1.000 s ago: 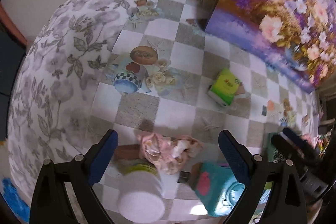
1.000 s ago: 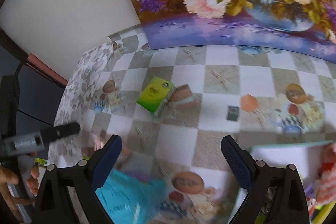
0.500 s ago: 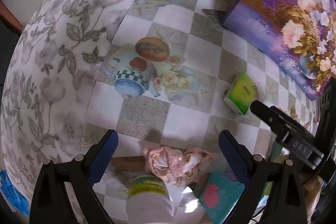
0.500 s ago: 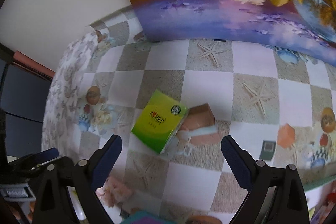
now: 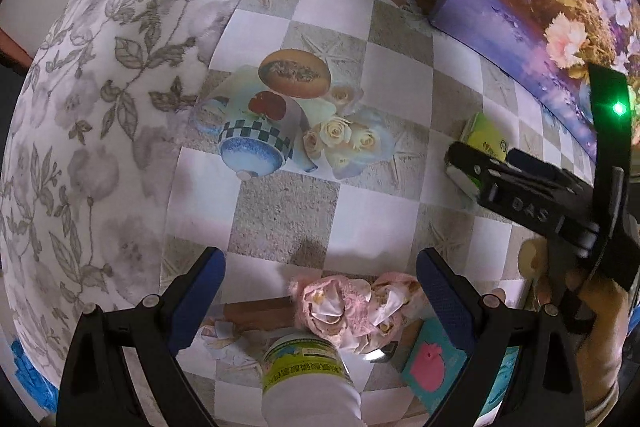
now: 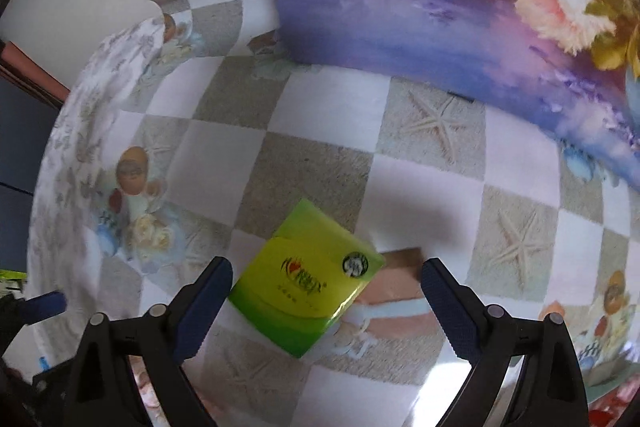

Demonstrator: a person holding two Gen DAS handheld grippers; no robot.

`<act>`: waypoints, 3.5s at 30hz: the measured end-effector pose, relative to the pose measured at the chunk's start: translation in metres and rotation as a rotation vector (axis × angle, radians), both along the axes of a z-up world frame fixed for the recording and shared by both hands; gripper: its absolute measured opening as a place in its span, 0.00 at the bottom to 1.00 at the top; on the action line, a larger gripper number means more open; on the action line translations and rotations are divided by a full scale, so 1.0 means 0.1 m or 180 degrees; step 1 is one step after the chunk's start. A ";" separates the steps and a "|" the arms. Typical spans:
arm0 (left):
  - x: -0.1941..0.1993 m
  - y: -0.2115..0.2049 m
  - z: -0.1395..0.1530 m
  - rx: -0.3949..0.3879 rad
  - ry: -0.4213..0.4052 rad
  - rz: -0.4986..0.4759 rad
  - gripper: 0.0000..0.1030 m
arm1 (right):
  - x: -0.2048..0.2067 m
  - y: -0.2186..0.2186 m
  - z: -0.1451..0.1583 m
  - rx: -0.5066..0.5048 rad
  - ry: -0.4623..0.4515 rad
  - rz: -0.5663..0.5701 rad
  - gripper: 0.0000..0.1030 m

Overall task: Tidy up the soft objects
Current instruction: 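Grasp green tissue pack with right gripper while left gripper grasps pink floral cloth, then carry tissue pack with right gripper while left gripper carries pink cloth over tray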

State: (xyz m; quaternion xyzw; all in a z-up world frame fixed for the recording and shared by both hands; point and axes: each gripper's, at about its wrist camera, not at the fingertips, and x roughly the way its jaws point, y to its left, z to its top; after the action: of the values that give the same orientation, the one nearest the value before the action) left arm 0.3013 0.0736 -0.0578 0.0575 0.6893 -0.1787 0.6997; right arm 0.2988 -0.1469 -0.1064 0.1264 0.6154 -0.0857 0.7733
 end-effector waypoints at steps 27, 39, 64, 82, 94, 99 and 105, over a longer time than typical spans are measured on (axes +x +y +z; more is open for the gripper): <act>-0.49 -0.87 -0.36 0.0858 0.0126 -0.0797 0.93 | -1.08 -0.32 0.14 -0.0264 0.0243 0.0340 0.49; -0.45 -0.86 -0.57 0.0844 0.0252 -0.0671 0.75 | -1.73 -0.39 0.26 -0.0071 0.0154 0.0297 0.49; -0.77 -0.80 0.32 0.0159 -0.0530 -0.0197 0.16 | -2.59 -0.39 1.04 0.0025 -0.0280 -0.0026 0.49; -2.00 -1.02 1.40 -0.0592 -0.1267 -0.0041 0.16 | -3.41 -0.32 1.47 -0.0142 -0.0728 -0.0457 0.49; -2.76 -1.30 1.15 -0.0918 -0.1217 0.0015 0.16 | -3.91 -0.48 1.52 -0.0172 -0.0854 -0.0722 0.49; -2.91 -1.42 1.02 -0.0952 -0.1114 0.0004 0.16 | -4.04 -0.63 1.50 -0.0225 -0.0818 -0.0825 0.49; -3.00 -1.55 0.85 -0.0990 -0.1043 -0.0046 0.16 | -4.13 -0.89 1.44 -0.0236 -0.0754 -0.1024 0.49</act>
State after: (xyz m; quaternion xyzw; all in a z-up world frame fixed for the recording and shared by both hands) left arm 0.0016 -0.0813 0.0272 -0.0179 0.5301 -0.2761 0.8015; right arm -0.1147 -0.2356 0.0372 0.2037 0.4884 -0.2152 0.8208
